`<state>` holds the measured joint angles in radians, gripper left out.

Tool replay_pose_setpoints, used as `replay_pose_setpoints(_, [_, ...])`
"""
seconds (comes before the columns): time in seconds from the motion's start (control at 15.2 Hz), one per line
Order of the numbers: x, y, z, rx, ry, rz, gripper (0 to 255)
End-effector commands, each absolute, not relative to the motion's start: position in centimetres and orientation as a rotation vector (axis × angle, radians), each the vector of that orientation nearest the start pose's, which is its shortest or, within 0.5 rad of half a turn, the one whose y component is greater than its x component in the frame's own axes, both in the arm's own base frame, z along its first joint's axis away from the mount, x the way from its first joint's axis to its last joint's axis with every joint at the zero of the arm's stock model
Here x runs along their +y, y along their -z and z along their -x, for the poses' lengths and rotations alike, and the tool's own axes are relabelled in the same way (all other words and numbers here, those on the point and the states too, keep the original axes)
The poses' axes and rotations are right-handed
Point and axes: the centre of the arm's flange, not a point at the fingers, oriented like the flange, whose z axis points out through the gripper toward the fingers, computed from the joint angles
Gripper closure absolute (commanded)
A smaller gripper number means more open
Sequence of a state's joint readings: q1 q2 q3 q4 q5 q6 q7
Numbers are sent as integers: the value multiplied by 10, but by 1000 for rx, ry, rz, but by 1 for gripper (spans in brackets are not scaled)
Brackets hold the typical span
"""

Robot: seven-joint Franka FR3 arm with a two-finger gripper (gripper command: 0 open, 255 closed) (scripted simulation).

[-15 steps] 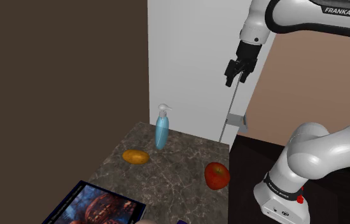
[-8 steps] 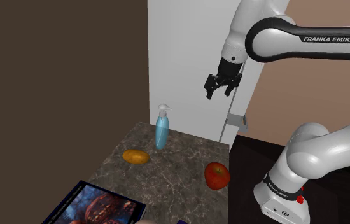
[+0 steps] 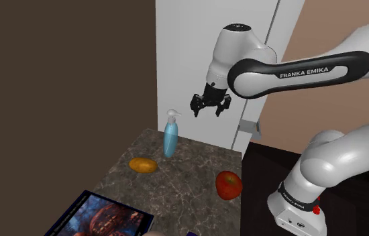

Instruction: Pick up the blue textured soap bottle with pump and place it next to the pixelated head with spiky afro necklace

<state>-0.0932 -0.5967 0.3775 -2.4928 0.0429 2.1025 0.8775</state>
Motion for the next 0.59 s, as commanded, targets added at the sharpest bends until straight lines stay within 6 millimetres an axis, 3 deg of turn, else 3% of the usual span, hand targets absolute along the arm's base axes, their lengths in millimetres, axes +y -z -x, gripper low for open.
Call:
replay_pose_setpoints(0.0, [139,-472,-391,1109,416,2971,0])
replay_pose_setpoints(0.53, [190,-409,-462,1439,557,2830,0])
